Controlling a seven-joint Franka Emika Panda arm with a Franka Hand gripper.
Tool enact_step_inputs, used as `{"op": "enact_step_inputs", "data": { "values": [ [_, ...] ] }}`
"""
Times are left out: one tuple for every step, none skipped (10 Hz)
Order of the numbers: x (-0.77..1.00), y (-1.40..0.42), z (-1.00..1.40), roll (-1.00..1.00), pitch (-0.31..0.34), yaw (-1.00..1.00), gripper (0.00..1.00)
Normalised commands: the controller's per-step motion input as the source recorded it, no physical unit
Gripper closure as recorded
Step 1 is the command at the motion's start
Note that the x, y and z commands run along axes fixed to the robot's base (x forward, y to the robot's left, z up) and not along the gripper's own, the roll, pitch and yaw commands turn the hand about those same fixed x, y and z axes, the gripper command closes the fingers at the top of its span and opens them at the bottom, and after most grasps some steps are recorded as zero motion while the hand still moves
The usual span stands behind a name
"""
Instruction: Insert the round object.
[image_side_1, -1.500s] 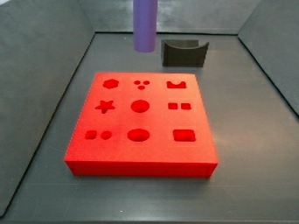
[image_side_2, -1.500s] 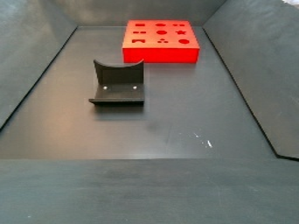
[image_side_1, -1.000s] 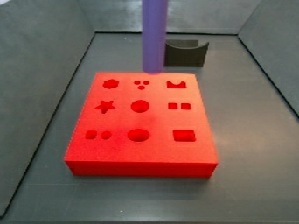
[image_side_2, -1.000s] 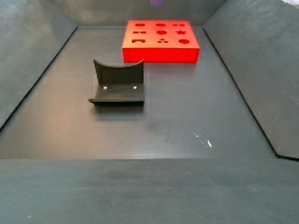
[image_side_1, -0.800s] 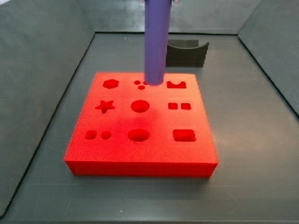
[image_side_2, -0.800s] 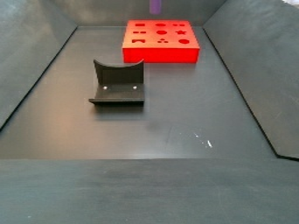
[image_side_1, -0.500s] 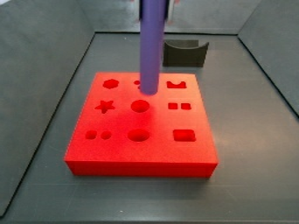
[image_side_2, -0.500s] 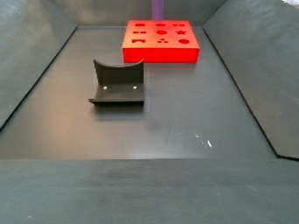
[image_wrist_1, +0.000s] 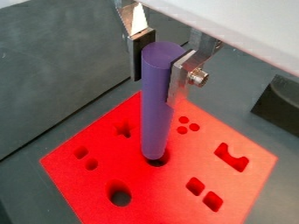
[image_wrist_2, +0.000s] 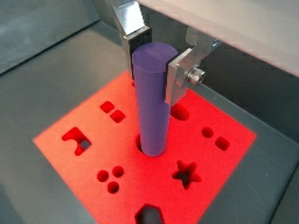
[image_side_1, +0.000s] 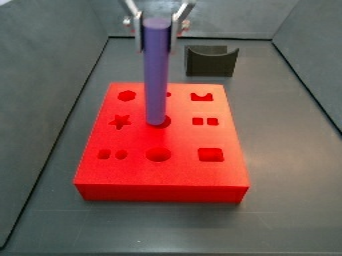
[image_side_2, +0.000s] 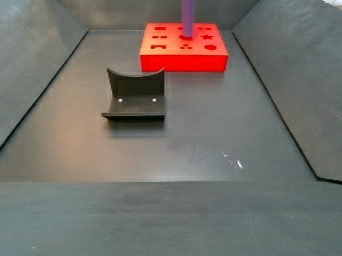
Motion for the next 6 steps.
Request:
{"op": "enact_step_inputs", "data": {
  "values": [
    [0.1, 0.0, -0.34, -0.08, -0.056, 0.0, 1.0],
    [0.34, 0.05, -0.36, -0.08, -0.056, 0.0, 1.0],
    [0.29, 0.06, -0.35, -0.05, -0.034, 0.0, 1.0],
    [0.03, 0.04, -0.32, 0.0, -0.014, 0.0, 1.0],
    [-0.13, 0.0, -0.31, 0.01, -0.006, -0.09, 1.0],
    [-0.13, 0.0, -0.37, 0.04, -0.043, -0.12, 1.0]
  ]
}}
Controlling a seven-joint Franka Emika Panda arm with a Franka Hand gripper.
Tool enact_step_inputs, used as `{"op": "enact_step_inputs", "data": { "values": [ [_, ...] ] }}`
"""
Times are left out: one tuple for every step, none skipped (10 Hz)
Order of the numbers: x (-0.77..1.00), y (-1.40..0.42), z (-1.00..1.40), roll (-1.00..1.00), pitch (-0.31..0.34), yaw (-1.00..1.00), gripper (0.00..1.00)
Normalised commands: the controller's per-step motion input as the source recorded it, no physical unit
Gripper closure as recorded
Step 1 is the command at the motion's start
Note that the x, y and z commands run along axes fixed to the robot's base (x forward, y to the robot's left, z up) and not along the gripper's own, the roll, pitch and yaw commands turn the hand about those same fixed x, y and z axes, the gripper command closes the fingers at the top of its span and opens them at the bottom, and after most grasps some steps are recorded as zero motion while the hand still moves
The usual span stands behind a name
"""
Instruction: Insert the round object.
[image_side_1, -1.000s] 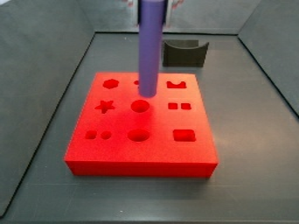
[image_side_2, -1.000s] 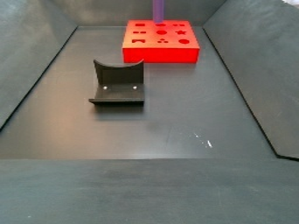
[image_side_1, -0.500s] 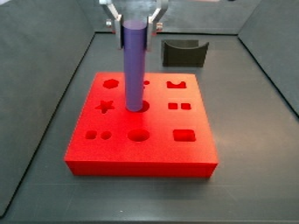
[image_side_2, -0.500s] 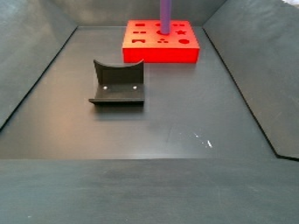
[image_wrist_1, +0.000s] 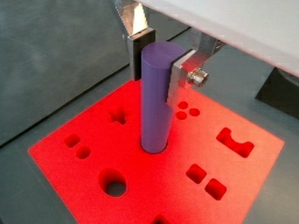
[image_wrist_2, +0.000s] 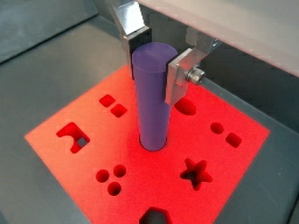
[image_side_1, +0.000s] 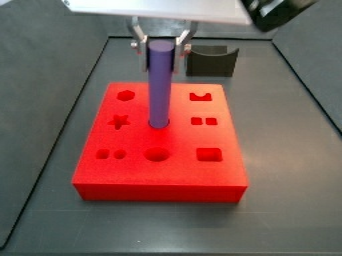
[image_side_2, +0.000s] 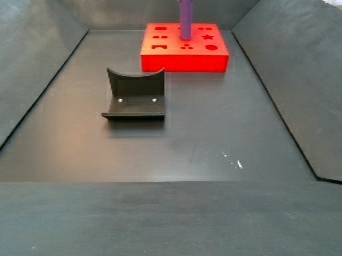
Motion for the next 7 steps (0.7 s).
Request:
{"op": "enact_step_inputs", "data": {
  "values": [
    [-0.1, -0.01, -0.61, 0.06, -0.09, -0.13, 1.0],
    [-0.09, -0.01, -0.67, 0.11, -0.096, -0.12, 1.0],
    [-0.06, -0.05, -0.73, 0.09, -0.117, -0.11, 1.0],
    [0.0, -0.08, -0.83, 0.06, -0.161, -0.11, 1.0],
    [0.07, -0.08, -0.8, 0.04, -0.166, -0.09, 1.0],
    [0.14, -0.06, -0.71, 0.03, -0.146, -0.11, 1.0],
    [0.0, 0.0, 0.0, 0.0, 0.0, 0.0, 1.0]
  ]
}}
